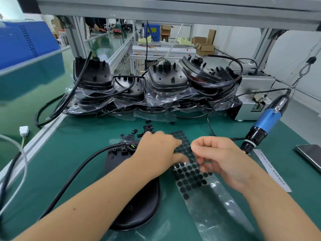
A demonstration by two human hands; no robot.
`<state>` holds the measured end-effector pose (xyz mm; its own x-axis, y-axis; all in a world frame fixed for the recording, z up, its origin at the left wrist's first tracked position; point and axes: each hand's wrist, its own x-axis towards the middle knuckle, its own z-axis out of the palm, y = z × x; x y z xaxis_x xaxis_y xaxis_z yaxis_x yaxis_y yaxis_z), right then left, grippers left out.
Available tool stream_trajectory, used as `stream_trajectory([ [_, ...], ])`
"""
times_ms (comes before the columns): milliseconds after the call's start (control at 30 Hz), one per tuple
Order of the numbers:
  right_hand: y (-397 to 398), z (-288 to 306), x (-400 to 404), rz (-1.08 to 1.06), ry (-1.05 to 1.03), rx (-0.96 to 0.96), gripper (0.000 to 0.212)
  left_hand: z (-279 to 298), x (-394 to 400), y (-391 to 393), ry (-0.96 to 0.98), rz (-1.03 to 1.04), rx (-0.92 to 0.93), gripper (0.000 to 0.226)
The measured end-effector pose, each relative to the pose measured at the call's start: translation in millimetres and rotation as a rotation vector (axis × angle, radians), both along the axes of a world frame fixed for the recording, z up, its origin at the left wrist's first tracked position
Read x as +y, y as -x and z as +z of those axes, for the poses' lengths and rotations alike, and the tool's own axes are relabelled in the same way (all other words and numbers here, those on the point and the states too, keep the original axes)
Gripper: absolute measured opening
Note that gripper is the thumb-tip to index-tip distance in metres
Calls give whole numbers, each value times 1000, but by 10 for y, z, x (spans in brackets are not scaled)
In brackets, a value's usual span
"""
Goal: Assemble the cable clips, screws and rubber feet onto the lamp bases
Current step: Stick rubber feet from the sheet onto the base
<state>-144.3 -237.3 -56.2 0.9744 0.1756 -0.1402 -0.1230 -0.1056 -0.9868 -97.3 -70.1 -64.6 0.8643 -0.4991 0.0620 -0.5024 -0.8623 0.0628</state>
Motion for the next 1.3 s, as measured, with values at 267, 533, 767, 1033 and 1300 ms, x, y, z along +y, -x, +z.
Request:
stream_trajectory([
  [267,10,-40,574,90,161,124,21,116,897,-85,242,272,-19,30],
  [533,-140,-63,879,59,307,70,14,-85,1018,-140,531,232,141,44],
  [767,-132,-112,902,34,400,55,18,-133,1015,-133,579,242,150,47],
  [1033,-96,-60,892,44,254,159,17,-132,1003,-130,602,234,200,23],
  [1300,-68,-102,914,-9,284,77,26,-154,1019,-145,595,229,215,23],
])
